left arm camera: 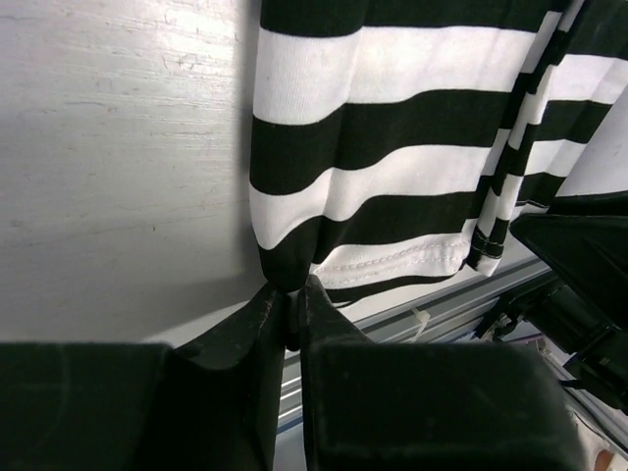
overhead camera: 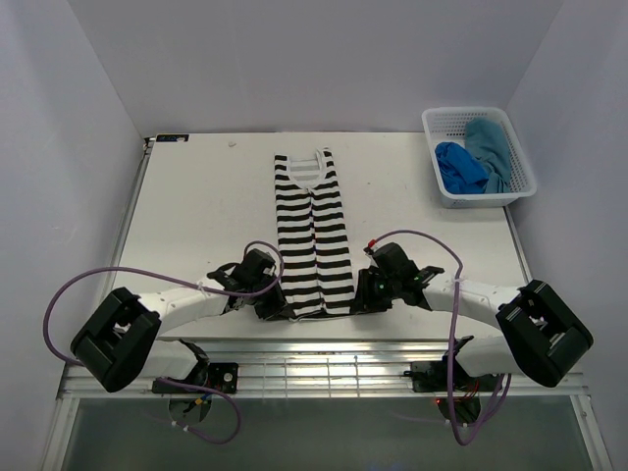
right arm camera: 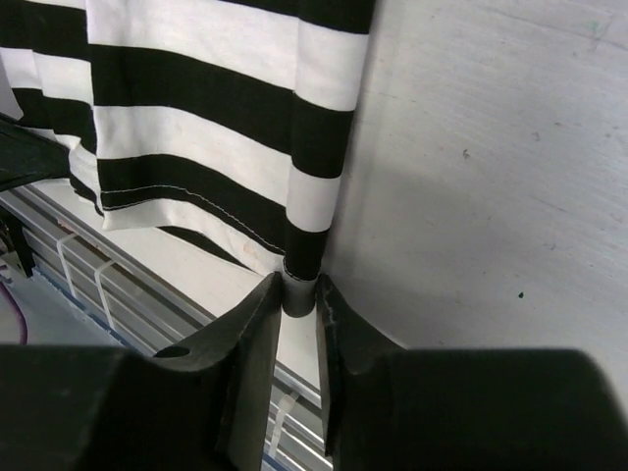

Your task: Fold and stack the tank tops

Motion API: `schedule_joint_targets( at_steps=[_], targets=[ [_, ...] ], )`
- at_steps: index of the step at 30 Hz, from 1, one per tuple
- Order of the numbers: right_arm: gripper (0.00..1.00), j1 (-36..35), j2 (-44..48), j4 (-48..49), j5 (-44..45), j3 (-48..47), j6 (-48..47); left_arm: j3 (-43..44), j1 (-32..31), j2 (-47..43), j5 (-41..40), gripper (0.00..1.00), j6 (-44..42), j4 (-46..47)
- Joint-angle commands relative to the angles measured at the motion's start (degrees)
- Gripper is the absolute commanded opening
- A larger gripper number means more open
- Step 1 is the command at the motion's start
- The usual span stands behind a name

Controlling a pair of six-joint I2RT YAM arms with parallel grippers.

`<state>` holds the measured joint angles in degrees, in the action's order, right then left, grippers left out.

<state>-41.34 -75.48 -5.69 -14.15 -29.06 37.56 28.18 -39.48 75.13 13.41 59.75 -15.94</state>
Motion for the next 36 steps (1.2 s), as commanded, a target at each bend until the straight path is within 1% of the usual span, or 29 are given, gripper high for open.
schedule_joint_targets(
  at_steps=[1, 2, 3, 4, 5, 6, 13, 17, 23, 29, 33, 36],
  targets=[
    [0.26, -0.05, -0.54, 0.33, 0.53, 1.11, 0.76, -1.55, -0.33, 0.46, -3.56, 0.21, -0.77, -3.92],
    [0.22, -0.05, -0.37, 0.25, 0.62, 1.11, 0.93, -1.64, -0.33, 0.1, -3.57, 0.18, -0.6, -4.35],
    [0.13, -0.05, -0.19, 0.16, 0.36, 1.2, 0.93, -1.64, -0.33, -0.16, -3.48, 0.16, -0.51, -4.53],
    [0.09, -0.05, 0.07, -0.1, 0.18, 1.11, 1.02, -1.64, -0.33, -0.77, -3.22, 0.11, -0.42, -4.79],
    [0.08, -0.05, 0.94, -0.46, 0.0, 1.2, 1.02, -1.55, -0.42, -1.21, -2.6, 0.01, 0.1, -5.15],
    [0.08, -0.05, 1.65, -0.81, -0.35, 1.28, 1.11, -1.64, -0.5, -1.65, -2.34, 0.0, 0.19, -5.24],
    [0.08, -0.14, 7.89, -3.53, -1.32, 1.29, 1.37, -0.24, -1.38, -6.75, -1.1, 0.0, 2.22, -8.31],
    [0.08, -0.14, 9.91, -4.67, -0.97, -0.12, 1.46, 3.97, -1.47, -7.19, -2.51, 0.0, 3.44, -12.0],
    [0.08, -0.05, 8.69, -7.22, 0.79, -4.95, 0.32, 9.94, -1.47, -5.7, -4.53, 0.0, 5.47, -14.55],
    [0.08, -0.05, 5.97, -7.49, 2.81, -10.3, -0.38, 14.79, -1.3, -1.93, -7.69, 0.0, 5.65, -15.87],
    [0.08, 1.52, 4.03, -8.02, 3.6, -13.82, -1.26, 18.57, -0.68, 0.45, -9.89, 0.0, 5.29, -17.1],
    [0.08, 3.1, 2.45, -8.11, 4.13, -17.24, -2.57, 21.9, 1.25, 2.29, -10.51, 0.0, 4.33, -17.37]
  ],
)
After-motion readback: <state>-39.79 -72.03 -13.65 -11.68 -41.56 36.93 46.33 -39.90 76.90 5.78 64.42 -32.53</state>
